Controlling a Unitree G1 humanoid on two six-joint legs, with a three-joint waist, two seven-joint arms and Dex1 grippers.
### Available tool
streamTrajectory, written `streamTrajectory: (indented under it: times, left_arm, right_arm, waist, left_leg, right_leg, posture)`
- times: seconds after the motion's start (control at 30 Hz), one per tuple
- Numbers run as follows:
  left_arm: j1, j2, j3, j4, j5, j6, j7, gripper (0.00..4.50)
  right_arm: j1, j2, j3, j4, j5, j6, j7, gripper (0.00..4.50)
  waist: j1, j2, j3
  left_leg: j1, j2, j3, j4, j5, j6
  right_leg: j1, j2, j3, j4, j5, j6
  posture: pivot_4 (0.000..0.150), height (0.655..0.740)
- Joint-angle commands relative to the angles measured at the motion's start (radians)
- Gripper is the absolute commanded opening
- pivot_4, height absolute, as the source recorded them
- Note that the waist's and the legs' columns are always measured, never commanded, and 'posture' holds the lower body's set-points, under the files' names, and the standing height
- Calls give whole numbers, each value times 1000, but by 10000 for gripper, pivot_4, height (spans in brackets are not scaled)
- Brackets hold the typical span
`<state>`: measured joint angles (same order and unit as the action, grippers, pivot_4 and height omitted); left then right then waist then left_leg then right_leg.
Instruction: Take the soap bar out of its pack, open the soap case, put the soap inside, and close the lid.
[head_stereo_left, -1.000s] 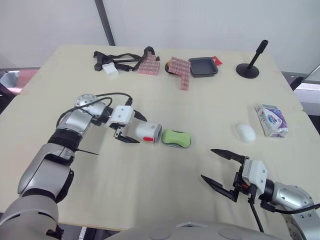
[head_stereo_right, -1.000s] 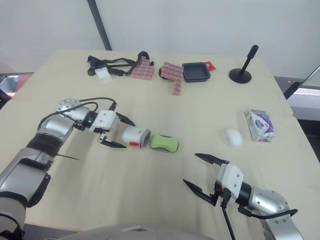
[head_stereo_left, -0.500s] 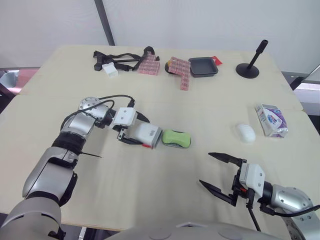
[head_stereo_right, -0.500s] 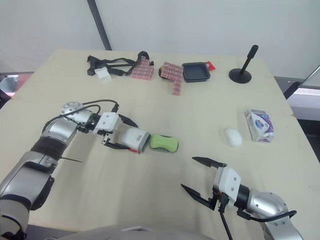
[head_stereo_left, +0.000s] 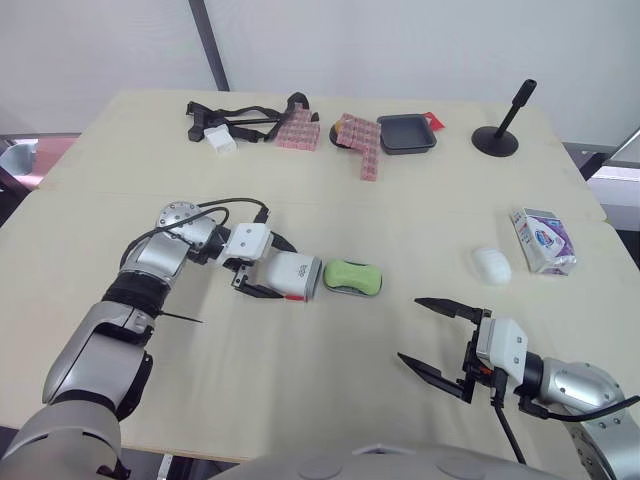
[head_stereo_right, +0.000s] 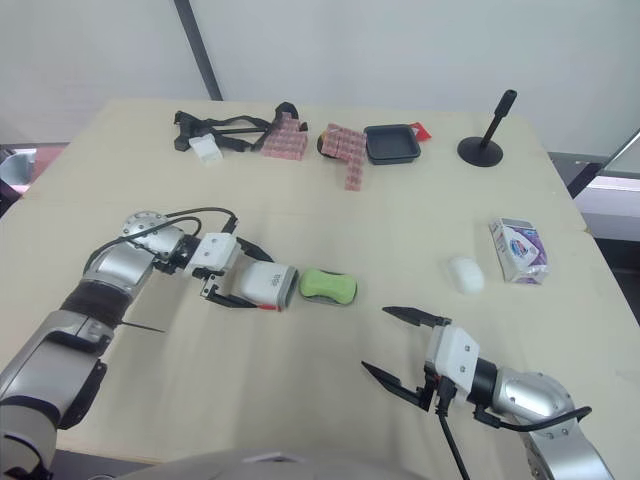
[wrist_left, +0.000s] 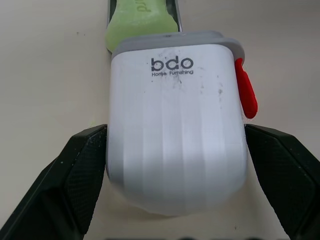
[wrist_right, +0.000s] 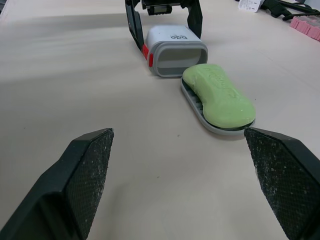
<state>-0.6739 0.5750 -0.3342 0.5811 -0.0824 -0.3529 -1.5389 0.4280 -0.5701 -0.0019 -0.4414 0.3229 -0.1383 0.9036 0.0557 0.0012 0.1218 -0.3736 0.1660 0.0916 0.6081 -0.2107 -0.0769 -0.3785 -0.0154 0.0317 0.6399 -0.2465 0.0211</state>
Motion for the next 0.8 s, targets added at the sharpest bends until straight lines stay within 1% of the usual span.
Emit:
streamTrajectory:
  times: [0.03, 0.4, 0.47, 0.5, 0.53, 0.8]
  left_arm:
    - [-20, -2, 16, 8, 6, -19, 10, 45000]
    - [-21, -10, 27, 11, 0, -38, 18, 45000]
    - [-28, -14, 27, 23, 4, -53, 25, 39800]
    - [-30, -15, 27, 28, 7, -56, 28, 38123]
    - [-33, -16, 26, 32, 9, -58, 31, 34992]
    - [-38, -14, 21, 58, 20, -99, 43, 34529]
  right_arm:
    - [-3, -2, 5, -3, 4, -18, 2, 44851]
    - [0, -5, 18, 7, -4, -27, -2, 44851]
    - [-3, -5, 19, 12, -6, -28, -2, 45000]
    - [-3, -6, 19, 14, -7, -29, -2, 45000]
    - [-3, -6, 19, 15, -7, -30, -1, 45000]
    - [3, -13, 14, 13, 3, -26, 3, 45000]
  waist:
    - [0, 0, 0]
    - [0, 0, 0]
    - [0, 0, 0]
    - [0, 0, 0]
    - [0, 0, 0]
    - [0, 0, 0]
  left_leg:
    - [0, 0, 0, 0, 0, 0]
    - [0, 0, 0, 0, 0, 1]
    - [0, 0, 0, 0, 0, 1]
    - [0, 0, 0, 0, 0, 1]
    - [0, 0, 0, 0, -1, 1]
    - [0, 0, 0, 0, -1, 1]
  right_leg:
    - [0, 0, 0, 0, 0, 0]
    - [0, 0, 0, 0, 0, 0]
    - [0, 0, 0, 0, 0, 0]
    - [0, 0, 0, 0, 0, 0]
    - [0, 0, 0, 0, 0, 0]
    - [0, 0, 0, 0, 0, 0]
  posture:
    - [1500, 7400]
    - [1500, 7400]
    - [1500, 7400]
    - [1500, 7400]
    - [1500, 7400]
    - [1500, 7400]
